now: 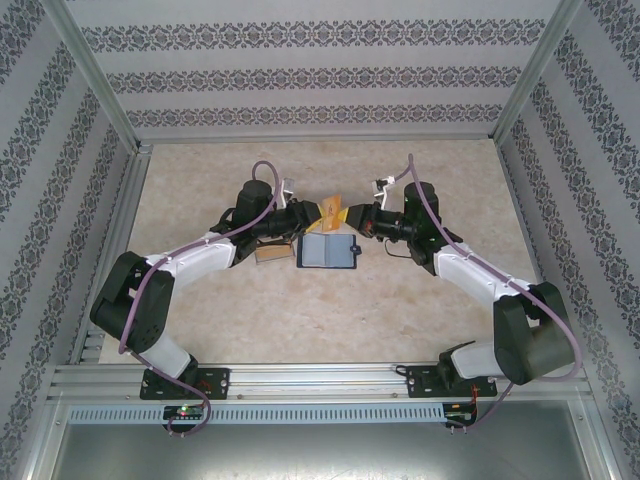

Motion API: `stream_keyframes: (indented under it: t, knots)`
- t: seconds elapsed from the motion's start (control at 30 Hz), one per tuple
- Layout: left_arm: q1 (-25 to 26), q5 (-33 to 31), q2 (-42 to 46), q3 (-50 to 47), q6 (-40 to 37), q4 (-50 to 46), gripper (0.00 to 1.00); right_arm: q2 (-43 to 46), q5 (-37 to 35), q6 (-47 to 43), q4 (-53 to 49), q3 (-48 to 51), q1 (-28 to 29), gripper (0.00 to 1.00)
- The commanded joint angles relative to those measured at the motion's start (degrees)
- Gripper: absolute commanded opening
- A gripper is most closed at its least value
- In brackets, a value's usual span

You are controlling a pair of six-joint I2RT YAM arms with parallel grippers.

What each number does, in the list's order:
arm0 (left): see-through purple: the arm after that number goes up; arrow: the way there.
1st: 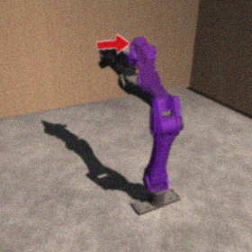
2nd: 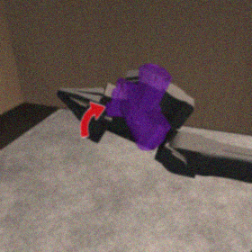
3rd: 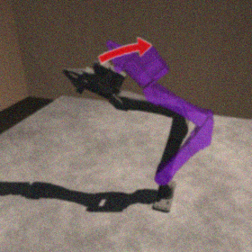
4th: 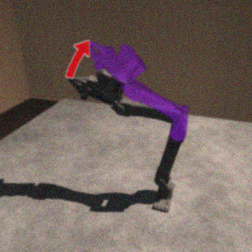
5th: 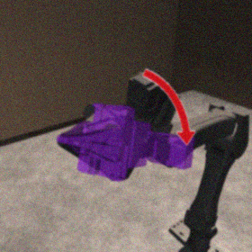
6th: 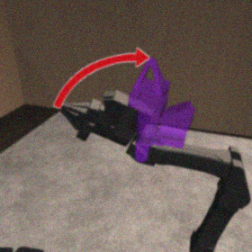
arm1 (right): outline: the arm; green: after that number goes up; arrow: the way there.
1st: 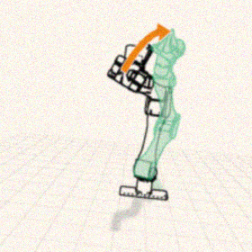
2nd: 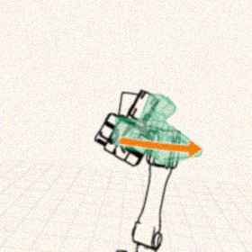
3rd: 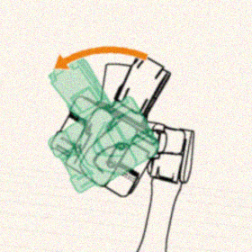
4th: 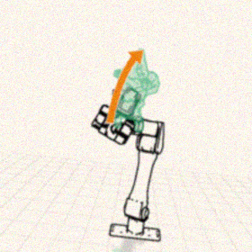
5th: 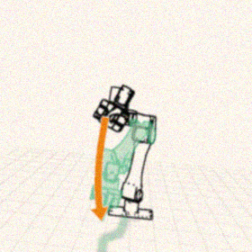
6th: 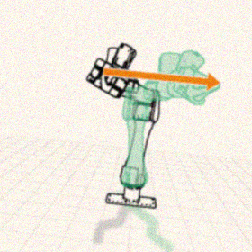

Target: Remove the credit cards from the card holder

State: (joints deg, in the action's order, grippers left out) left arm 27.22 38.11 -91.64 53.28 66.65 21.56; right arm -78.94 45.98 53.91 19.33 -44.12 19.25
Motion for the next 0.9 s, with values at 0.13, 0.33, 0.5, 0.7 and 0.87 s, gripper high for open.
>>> stream_keyframes:
  t: [0.13,0.33,0.5,0.7,0.87]
  knots:
    - [-0.3,2.5,2.7,-1.6,1.6,6.4,0.20,-1.0,1.5,0.7,3.7,1.6,0.2,0.00]
    - [-0.2,4.1,3.6,-2.3,2.6,8.9,0.21,-1.6,1.5,0.6,4.0,2.0,0.2,0.00]
    - [-0.2,4.2,4.9,-2.7,2.6,9.4,0.16,-2.7,1.5,0.4,3.9,2.1,0.3,0.00]
    - [-0.2,3.9,7.3,-2.4,0.7,6.1,0.00,-3.4,0.8,-0.6,2.9,2.4,0.7,0.14]
    - [-0.2,3.2,9.4,-1.4,-3.9,-0.7,0.00,-3.3,0.1,-1.9,1.4,2.5,0.6,0.39]
